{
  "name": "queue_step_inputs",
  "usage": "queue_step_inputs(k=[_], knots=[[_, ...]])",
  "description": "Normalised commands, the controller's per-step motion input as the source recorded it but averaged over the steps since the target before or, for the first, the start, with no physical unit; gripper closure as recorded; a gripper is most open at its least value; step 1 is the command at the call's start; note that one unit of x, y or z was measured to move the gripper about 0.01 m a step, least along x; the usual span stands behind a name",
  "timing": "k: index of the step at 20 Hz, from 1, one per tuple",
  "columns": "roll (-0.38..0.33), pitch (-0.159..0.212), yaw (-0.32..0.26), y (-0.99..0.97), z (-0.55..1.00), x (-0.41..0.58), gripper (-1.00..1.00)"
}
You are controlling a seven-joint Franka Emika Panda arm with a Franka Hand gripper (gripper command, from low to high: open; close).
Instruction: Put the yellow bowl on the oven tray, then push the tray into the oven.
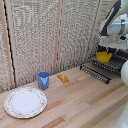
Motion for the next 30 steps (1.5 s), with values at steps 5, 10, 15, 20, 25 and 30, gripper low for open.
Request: queue_step_inputs(k=[5, 10, 15, 20, 25, 30], knots=[[-0.063, 0.047, 0.151, 0.06, 0.79, -0.238, -1.0], [-0.127, 0.122, 0.211, 0.22, 0.71, -0.167, -1.0], [-0.112, 0.149, 0.147, 0.43, 0.56, 0.038, -1.0], [-0.173, 0.084, 0.015, 0.7, 0.38, 0.145, -1.0], [-0.319, 0.064, 0.043, 0.45, 0.32, 0.137, -1.0], [-0.348, 0.044, 0.141, 0.13, 0.13, 0.078, -1.0]])
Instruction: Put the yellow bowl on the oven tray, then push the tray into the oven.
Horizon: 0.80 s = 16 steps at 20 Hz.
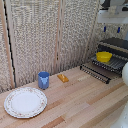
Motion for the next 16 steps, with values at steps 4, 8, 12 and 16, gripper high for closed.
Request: queue_step_inputs(k=[4, 8, 12, 16], knots=[[-0.271, 0.034, 0.239, 0.0, 0.05, -0.047, -1.0], [-0.237, 0.095, 0.268, 0.0, 0.08, -0.135, -1.0], [-0.247, 0.1, 0.263, 0.0, 0.06, -0.135, -1.0], [-0.328, 0.063, 0.23, -0.01, -0.02, -0.127, -1.0]])
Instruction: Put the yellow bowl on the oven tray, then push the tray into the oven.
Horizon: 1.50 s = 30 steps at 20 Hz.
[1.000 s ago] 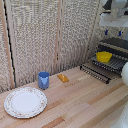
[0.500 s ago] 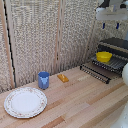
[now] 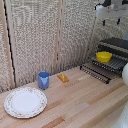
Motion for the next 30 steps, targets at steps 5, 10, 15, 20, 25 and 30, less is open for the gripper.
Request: queue_step_inputs(k=[5, 10, 15, 20, 25, 30], knots=[[-0.374, 0.037, 0.201, -0.03, -0.16, -0.108, -1.0], [-0.375, 0.056, 0.196, -0.02, -0.15, -0.141, -1.0], [-0.361, 0.163, 0.201, 0.0, -0.07, -0.249, -1.0], [-0.33, 0.205, 0.194, 0.0, -0.05, -0.285, -1.0], [-0.322, 0.223, 0.137, 0.19, -0.14, -0.221, -1.0], [-0.331, 0.188, 0.099, 0.33, -0.29, -0.081, -1.0]])
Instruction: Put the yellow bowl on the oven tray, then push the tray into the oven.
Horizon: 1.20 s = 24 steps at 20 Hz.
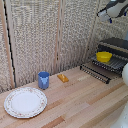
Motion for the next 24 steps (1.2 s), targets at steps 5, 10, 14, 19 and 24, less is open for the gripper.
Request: queue_step_inputs(k=[5, 10, 14, 19, 24], knots=[[-0.342, 0.166, 0.087, 0.36, -0.33, -0.01, -1.0], [-0.344, 0.163, 0.09, 0.35, -0.32, 0.0, -1.0], [-0.34, 0.171, 0.1, 0.32, -0.29, -0.004, -1.0], [-0.336, 0.179, 0.115, 0.27, -0.27, -0.018, -1.0], [-0.331, 0.181, 0.123, 0.25, -0.27, -0.017, -1.0]])
